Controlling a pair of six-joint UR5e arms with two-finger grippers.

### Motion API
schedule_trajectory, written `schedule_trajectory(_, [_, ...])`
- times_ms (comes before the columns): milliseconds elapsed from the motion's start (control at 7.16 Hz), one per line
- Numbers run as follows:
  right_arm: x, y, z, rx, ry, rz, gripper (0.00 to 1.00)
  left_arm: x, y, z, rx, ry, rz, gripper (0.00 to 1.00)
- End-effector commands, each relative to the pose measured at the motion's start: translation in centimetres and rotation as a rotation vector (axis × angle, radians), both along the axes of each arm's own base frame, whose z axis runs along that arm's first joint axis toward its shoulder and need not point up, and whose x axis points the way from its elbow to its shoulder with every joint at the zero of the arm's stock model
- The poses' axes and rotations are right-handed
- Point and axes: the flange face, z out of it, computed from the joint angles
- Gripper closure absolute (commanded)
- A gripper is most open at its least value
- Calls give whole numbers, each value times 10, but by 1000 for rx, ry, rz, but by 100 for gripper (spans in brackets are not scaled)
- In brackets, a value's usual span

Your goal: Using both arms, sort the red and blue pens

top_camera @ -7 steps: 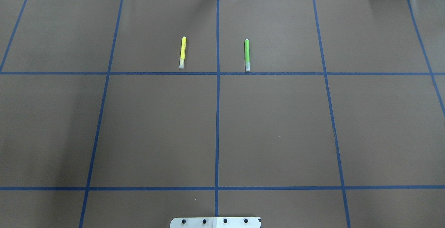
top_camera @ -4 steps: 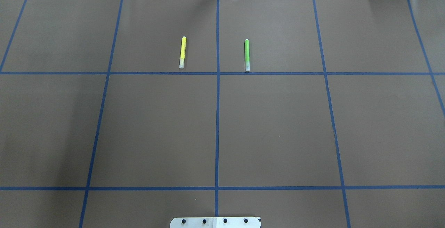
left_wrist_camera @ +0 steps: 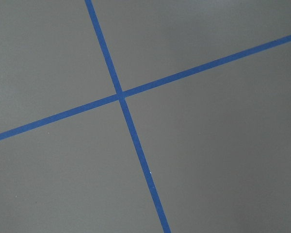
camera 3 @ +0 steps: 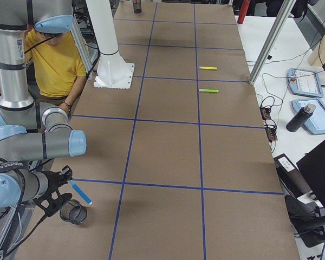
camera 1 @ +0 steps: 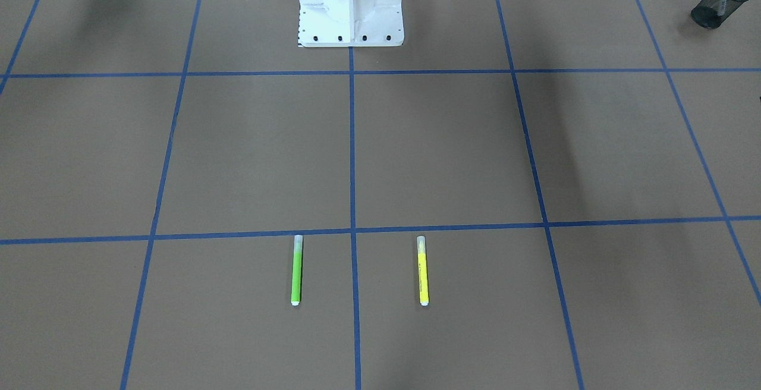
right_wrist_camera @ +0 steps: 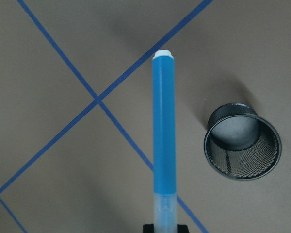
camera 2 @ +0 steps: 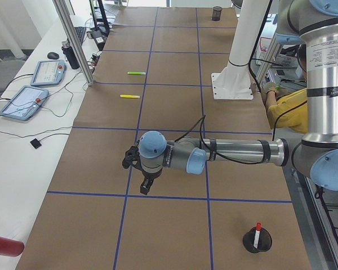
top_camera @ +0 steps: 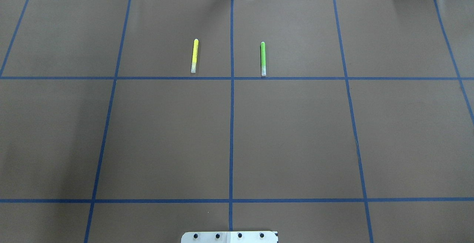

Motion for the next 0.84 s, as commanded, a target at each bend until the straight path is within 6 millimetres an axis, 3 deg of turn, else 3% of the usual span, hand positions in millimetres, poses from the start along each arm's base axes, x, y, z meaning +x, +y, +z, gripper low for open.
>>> schedule_trajectory(0, [-17,7,13,-167,-137,71,100,0,0,-1,9,0,0,0])
schedule_trajectory(279, [-33,15,39,-215,-221,113,100,0,-1,-3,32,2,0,0])
schedule_trajectory(698, [-48,33,56,-244,-269,146,100,0,-1,-3,33,1,1,0])
